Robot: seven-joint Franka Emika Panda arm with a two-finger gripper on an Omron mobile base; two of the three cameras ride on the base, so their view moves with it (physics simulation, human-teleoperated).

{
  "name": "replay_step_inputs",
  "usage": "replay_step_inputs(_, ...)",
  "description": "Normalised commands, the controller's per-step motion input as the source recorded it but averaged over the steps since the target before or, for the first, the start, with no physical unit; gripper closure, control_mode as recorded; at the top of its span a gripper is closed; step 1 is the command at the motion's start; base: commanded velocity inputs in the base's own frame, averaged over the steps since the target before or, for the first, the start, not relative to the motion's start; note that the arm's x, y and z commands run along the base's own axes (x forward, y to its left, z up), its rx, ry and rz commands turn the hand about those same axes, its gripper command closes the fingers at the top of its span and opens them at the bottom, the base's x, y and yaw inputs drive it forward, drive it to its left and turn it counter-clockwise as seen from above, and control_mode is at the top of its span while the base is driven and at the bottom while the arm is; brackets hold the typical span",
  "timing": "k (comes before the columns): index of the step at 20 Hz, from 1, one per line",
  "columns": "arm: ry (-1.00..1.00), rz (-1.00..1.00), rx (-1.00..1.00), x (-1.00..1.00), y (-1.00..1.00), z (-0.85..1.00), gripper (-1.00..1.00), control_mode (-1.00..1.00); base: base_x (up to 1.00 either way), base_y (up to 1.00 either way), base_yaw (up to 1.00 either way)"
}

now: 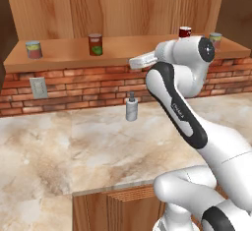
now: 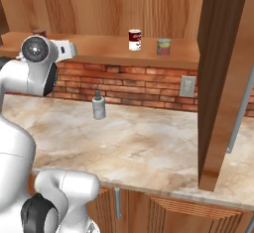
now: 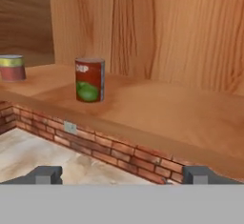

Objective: Stack two cans on top of the other two cans in the cabinet.

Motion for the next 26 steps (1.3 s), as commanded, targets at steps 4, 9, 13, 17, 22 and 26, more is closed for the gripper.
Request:
replay_step_inputs(4, 0.03, 0.00, 0.08, 0.07, 0.37, 0.19, -1.00, -1.00, 0.00, 0.00, 0.00)
replay_step_inputs(9, 0.05, 0.00, 0.12, 0.13, 0.36, 0.12, -1.00, -1.00, 0.00, 0.00, 0.00)
replay_step_inputs(13, 0.03, 0.00, 0.08, 0.14, 0.28, 0.11, -1.00, -1.00, 0.00, 0.00, 0.00)
replay_step_inputs(17, 0.00, 0.02, 0.02, 0.10, 0.19, 0.00, -1.00, -1.00, 0.00, 0.00, 0.00)
replay_step_inputs(22, 0.00, 0.04, 0.00, 0.08, 0.17, 0.01, -1.00, -1.00, 0.00, 0.00, 0.00)
replay_step_inputs(26, 0.00, 0.05, 0.00, 0.12, 0.12, 0.00, -1.00, -1.00, 0.00, 0.00, 0.00)
